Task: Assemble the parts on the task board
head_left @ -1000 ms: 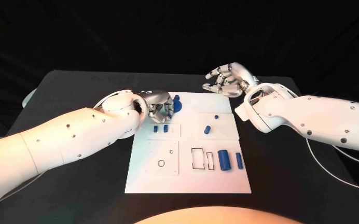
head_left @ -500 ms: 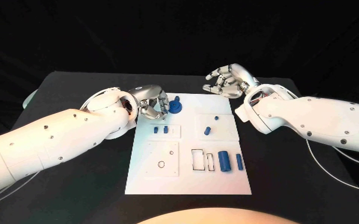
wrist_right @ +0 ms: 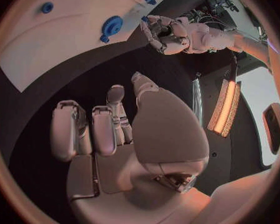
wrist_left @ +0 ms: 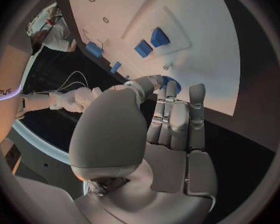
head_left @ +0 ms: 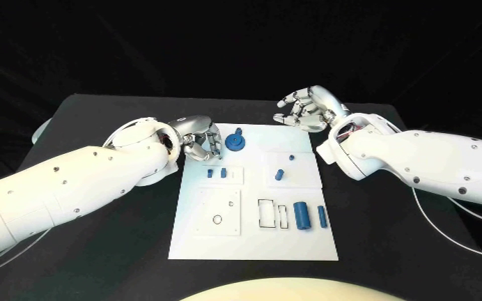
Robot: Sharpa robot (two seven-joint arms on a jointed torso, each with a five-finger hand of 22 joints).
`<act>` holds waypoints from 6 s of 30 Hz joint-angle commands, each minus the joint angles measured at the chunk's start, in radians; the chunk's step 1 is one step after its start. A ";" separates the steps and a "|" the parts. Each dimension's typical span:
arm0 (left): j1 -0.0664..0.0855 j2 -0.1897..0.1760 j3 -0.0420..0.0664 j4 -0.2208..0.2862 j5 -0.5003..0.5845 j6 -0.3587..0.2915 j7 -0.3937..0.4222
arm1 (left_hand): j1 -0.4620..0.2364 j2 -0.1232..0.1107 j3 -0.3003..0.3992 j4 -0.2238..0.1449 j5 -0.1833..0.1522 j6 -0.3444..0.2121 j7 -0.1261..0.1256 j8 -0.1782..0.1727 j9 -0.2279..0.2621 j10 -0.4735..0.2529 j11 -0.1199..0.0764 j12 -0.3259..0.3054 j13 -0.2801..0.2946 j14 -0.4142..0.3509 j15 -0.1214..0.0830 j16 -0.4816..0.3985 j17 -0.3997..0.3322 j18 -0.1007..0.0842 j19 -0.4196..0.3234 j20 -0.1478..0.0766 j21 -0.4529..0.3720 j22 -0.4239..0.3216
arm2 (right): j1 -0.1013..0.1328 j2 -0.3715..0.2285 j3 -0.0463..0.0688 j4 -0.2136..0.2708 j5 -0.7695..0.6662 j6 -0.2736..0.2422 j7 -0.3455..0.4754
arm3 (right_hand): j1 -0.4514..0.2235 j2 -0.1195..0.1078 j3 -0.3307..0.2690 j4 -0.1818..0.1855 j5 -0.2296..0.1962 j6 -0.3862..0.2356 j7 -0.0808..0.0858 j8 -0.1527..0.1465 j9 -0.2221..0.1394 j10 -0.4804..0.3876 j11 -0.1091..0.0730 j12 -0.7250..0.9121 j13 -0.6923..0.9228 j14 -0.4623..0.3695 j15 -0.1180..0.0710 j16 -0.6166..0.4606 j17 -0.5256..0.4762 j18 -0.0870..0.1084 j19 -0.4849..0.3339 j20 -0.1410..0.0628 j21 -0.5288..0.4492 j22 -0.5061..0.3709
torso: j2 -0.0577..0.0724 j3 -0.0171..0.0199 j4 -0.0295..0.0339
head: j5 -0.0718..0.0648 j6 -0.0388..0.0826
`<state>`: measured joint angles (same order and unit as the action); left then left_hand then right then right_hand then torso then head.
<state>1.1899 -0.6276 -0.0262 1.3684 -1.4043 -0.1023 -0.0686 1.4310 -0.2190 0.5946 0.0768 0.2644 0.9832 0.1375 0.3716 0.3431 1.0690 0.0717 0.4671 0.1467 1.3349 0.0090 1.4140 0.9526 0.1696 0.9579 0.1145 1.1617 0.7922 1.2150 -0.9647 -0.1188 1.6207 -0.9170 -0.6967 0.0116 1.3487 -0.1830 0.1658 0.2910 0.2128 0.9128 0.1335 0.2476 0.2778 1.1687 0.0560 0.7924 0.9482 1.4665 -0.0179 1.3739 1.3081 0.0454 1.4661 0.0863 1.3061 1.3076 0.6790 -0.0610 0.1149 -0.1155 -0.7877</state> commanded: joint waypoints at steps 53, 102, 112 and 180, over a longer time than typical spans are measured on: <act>-0.019 0.042 -0.015 -0.053 -0.007 0.084 -0.012 | -0.013 0.001 0.001 -0.012 -0.002 0.011 0.002 -0.015 0.001 0.014 0.002 -0.023 -0.004 0.001 -0.001 0.001 -0.010 0.003 -0.001 -0.003 0.002 -0.007 | -0.003 -0.002 0.000 0.004 -0.004 0.001 0.012 | 0.008 0.000 0.007 0.000 0.004 0.000 0.004 0.005 -0.001 -0.006 -0.004 -0.004 -0.001 0.041 -0.005 -0.005 0.029 0.010 0.008 -0.004 -0.004 0.140 | 0.000 0.0006 -0.0008 | -0.003 -0.003; -0.019 -0.037 -0.004 -0.049 0.102 -0.043 0.015 | -0.049 -0.029 0.008 -0.016 0.003 -0.153 0.030 -0.174 -0.060 -0.015 0.031 -0.163 -0.021 -0.088 0.022 -0.048 -0.184 0.014 -0.054 0.016 -0.049 -0.077 | -0.003 -0.015 0.000 -0.015 -0.227 0.270 -0.119 | 0.175 -0.074 0.211 -0.012 0.004 0.027 0.018 0.012 -0.014 -0.078 0.021 -0.529 -0.517 0.041 0.012 -0.054 -0.007 0.020 0.003 0.007 -0.082 0.109 | -0.001 -0.0002 -0.0012 | -0.015 0.010; -0.017 -0.133 0.015 -0.016 0.679 -0.132 0.207 | -0.037 -0.015 0.005 -0.036 0.000 -0.084 0.053 -0.129 -0.063 -0.033 0.052 -0.157 -0.017 -0.274 0.039 -0.228 -0.487 0.015 -0.109 0.031 -0.110 -0.111 | -0.011 -0.047 -0.003 0.002 -0.529 0.418 -0.194 | 0.157 -0.107 0.268 -0.018 -0.025 0.063 -0.001 0.021 -0.007 -0.043 0.015 -0.614 -0.628 0.047 0.009 -0.040 0.004 0.016 0.010 0.002 -0.063 0.124 | -0.001 -0.0010 -0.0026 | -0.026 0.017; -0.021 -0.246 0.016 0.103 1.091 -0.108 0.390 | -0.048 0.002 -0.025 -0.034 0.003 -0.078 0.058 -0.120 -0.075 -0.044 0.055 -0.138 -0.012 -0.294 0.043 -0.289 -0.524 0.015 -0.123 0.037 -0.162 -0.145 | -0.094 0.016 -0.004 0.002 -0.791 0.353 -0.353 | 0.141 -0.029 0.471 -0.142 -0.061 0.171 -0.020 0.057 0.059 0.104 -0.005 -0.713 -0.780 0.060 -0.007 0.002 0.018 -0.012 0.057 -0.017 0.092 0.205 | 0.000 -0.0003 -0.0007 | -0.043 0.005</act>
<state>1.1695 -0.8741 -0.0114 1.4694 -0.3191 -0.2207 0.3149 1.3819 -0.2233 0.5711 0.0482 0.2616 0.8993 0.1926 0.2478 0.2694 1.0320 0.1261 0.3245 0.1341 1.0488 0.0520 1.1294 0.4302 0.1696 0.8398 0.1538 1.0052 0.6483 1.1259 -0.9535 -0.1204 1.6193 -1.6988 -0.3159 -0.3353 1.4983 -0.2145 0.6323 0.1526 0.1483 1.0780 0.1122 0.2985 0.3361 1.2616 0.0552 0.0809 0.1660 1.4666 -0.0182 1.3739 1.3077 0.0454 1.4662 0.0750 1.3914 1.3073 0.6788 -0.0610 0.1141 -0.1568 -0.7835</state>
